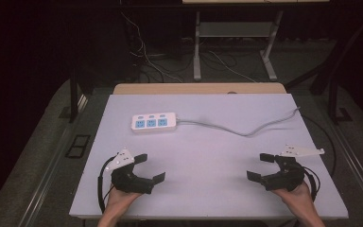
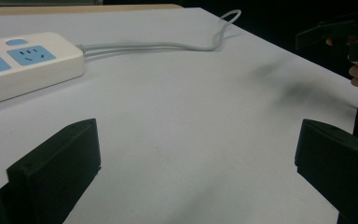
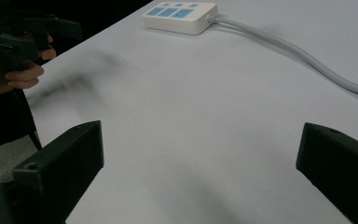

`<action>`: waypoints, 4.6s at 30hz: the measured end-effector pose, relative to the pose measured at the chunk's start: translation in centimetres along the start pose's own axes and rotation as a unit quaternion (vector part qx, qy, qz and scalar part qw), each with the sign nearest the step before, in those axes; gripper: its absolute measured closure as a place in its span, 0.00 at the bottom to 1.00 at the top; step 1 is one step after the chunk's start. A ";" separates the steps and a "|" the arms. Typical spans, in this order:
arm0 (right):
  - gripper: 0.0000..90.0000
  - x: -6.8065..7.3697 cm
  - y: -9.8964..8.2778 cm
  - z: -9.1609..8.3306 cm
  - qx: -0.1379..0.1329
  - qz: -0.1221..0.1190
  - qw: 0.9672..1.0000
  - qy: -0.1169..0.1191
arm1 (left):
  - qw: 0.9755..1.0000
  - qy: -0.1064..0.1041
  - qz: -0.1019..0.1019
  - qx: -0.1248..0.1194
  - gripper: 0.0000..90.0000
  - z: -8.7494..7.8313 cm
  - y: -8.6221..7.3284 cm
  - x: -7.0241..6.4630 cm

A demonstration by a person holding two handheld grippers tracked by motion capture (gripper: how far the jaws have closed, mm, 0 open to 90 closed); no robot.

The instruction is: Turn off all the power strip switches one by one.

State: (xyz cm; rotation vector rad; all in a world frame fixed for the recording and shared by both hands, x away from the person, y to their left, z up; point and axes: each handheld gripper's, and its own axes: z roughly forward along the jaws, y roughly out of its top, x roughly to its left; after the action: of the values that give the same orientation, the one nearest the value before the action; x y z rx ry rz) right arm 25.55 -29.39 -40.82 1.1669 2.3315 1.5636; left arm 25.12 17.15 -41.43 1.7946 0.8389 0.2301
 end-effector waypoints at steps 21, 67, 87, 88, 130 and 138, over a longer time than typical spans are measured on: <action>0.01 0.4 -0.2 -0.1 0.007 0.002 1.000 0.002 | 1.000 -0.011 0.002 0.017 0.00 0.2 0.1 -0.3; 0.01 0.2 -0.3 -0.7 0.000 0.004 1.000 -0.009 | 0.995 -0.002 0.018 0.096 0.00 0.3 5.8 2.0; 0.01 0.3 -0.3 -0.7 0.003 -0.001 1.000 -0.012 | 0.992 0.013 0.033 0.118 0.00 0.2 8.4 3.8; 0.01 0.3 -0.3 -0.7 0.003 0.000 1.000 -0.011 | 0.992 0.014 0.033 0.118 0.00 0.1 8.6 3.9; 0.01 0.2 -0.4 -0.7 0.004 0.000 1.000 -0.016 | 0.984 0.056 0.042 0.164 0.04 2.2 12.1 9.2; 0.01 0.2 -0.4 -0.8 0.003 0.000 1.000 -0.018 | 0.982 0.066 0.042 0.172 0.08 2.7 12.5 10.3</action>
State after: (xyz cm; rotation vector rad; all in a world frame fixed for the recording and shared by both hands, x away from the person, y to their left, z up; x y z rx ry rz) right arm 24.84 -29.98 -40.73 1.1876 2.3159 1.5230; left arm 39.44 19.66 -33.78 2.1600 0.9418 0.2747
